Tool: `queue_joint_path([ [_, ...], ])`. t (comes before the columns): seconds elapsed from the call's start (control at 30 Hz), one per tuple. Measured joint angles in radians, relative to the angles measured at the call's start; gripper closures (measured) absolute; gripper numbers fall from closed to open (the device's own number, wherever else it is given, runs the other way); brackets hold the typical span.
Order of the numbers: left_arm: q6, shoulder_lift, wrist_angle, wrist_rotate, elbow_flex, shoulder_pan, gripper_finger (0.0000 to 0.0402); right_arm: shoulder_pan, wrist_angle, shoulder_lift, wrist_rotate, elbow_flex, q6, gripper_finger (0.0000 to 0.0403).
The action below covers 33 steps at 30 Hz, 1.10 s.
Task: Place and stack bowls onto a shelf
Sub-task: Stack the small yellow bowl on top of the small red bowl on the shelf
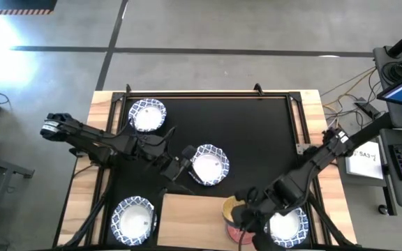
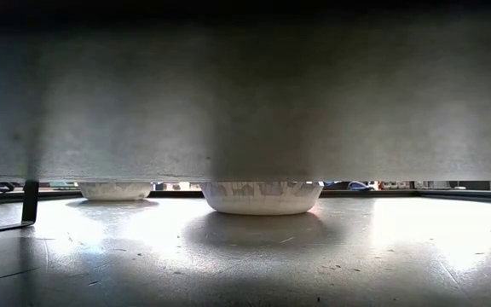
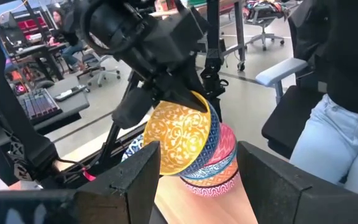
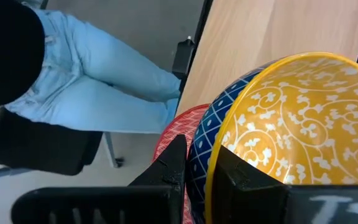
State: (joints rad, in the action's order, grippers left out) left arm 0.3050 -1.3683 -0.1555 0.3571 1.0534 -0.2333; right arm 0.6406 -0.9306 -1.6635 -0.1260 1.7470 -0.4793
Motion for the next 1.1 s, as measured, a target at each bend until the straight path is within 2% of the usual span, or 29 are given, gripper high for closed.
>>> queue_joint_path([
  [0.47, 0.000, 0.000, 0.002, 0.000, 0.000, 0.000, 0.0207, 0.055, -0.006, -0.025, 0.032, 0.000, -0.018, 0.0376],
  [0.8, 0.000, 0.000, 0.003, -0.001, 0.000, 0.000, 0.0207, 0.125, -0.015, -0.029, 0.174, -0.001, 0.001, 0.0376],
  [1.1, 0.000, 0.000, 0.002, -0.004, -0.001, 0.000, 0.0207, 0.145, -0.035, -0.079, 0.178, 0.000, 0.008, 0.0376],
])
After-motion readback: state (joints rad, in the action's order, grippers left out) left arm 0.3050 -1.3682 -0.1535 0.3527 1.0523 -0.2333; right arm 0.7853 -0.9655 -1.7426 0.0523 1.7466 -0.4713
